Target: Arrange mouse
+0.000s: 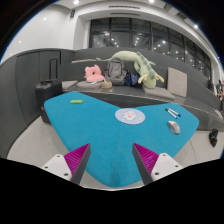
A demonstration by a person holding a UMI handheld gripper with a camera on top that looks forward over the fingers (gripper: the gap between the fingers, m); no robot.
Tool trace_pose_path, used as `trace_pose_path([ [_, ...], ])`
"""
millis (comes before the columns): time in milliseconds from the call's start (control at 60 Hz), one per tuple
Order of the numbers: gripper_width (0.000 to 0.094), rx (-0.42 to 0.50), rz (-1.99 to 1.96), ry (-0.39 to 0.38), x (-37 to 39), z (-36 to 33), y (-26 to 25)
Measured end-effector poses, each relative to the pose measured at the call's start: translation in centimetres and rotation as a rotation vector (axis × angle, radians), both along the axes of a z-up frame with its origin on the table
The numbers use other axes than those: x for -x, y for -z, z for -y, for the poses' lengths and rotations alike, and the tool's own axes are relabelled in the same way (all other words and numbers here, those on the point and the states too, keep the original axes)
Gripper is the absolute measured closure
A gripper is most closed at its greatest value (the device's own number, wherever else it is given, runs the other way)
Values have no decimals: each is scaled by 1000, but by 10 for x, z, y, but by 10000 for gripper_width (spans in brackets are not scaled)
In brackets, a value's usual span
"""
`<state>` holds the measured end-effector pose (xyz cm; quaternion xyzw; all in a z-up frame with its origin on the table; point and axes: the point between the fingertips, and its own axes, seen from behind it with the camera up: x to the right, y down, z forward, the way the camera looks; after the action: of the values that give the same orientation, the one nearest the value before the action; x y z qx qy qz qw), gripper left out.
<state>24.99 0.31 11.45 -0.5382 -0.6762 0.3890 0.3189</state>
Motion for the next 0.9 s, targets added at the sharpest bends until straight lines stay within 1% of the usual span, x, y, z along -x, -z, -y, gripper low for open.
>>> trace_pose_path([
  [67, 78, -7, -1, 11, 0, -7, 3],
  [233, 79, 14, 12, 32, 16, -35, 18],
  [317, 79, 16, 11, 39, 27, -62, 26],
  [483, 78, 3, -11, 86, 44, -126, 35],
  [667, 80, -37, -46, 156, 70, -222, 44],
  [800, 80, -46, -53, 200, 86, -283, 55],
  [900, 80, -40, -67, 211, 103, -316, 62],
])
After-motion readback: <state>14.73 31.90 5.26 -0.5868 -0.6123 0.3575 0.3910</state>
